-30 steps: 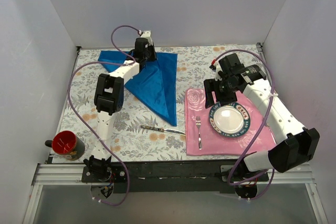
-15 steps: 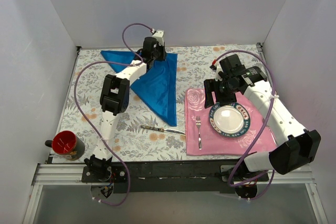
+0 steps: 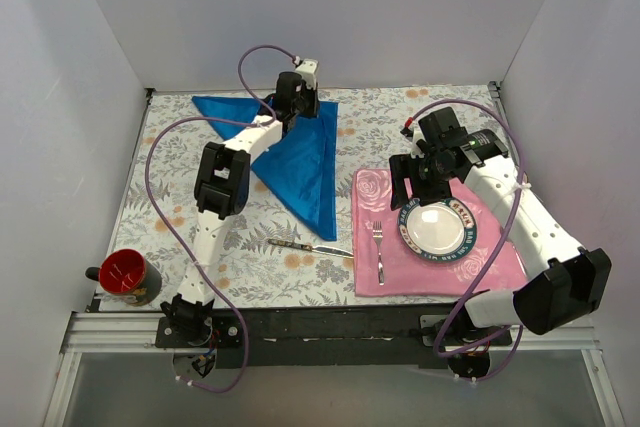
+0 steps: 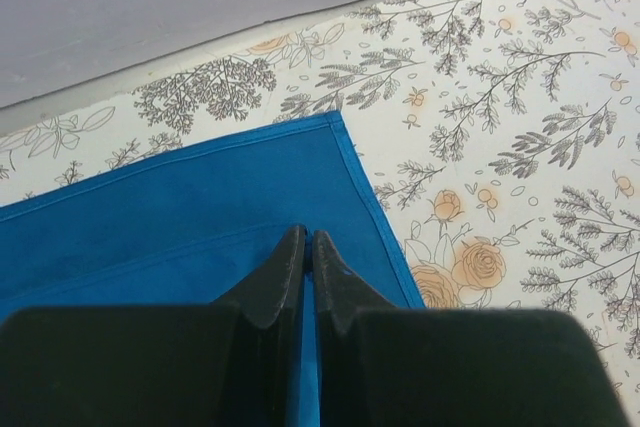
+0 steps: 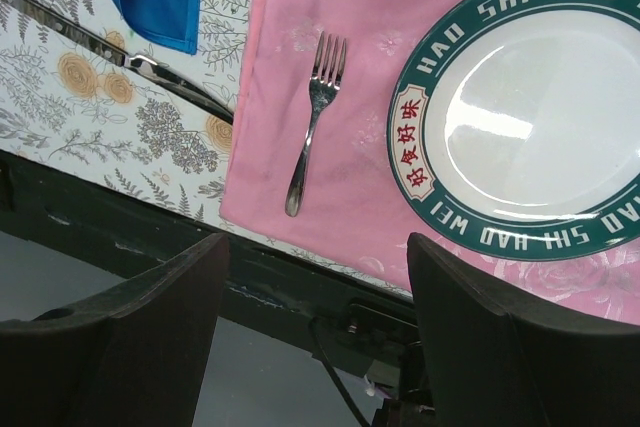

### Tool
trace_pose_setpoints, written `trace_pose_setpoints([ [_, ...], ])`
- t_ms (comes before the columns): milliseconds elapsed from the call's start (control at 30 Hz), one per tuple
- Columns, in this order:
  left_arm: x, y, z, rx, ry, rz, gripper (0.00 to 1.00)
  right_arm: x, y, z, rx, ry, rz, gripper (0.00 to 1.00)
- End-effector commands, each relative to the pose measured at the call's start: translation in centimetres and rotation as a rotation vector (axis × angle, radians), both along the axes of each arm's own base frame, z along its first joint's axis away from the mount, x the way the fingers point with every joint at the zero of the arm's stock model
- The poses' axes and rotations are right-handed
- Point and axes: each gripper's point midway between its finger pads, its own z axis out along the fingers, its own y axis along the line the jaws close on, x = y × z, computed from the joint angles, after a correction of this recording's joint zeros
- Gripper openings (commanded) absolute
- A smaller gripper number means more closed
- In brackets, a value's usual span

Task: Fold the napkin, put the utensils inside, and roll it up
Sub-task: Fold the napkin

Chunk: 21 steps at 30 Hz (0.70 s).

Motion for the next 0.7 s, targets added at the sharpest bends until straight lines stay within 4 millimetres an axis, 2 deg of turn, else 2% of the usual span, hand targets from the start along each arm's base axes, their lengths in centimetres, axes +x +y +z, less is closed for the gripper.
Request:
trace_pose_setpoints([
  [0, 0.8, -1.1, 3.1, 0.002, -0.089, -0.007, 0.00, 0.1, 0.0, 0.7, 0.023, -0.034, 0.000, 0.80],
  [167, 1.6, -1.1, 3.8, 0.003, -0.120, 0.008, 0.00, 0.2, -0.2, 0.7, 0.022, -0.036, -0.002, 0.80],
  [667, 2.7, -0.5, 3.3, 0.009, -0.149, 0.061, 0.00, -0.2, -0.6, 0.3, 0.013, -0.024, -0.008, 0.80],
])
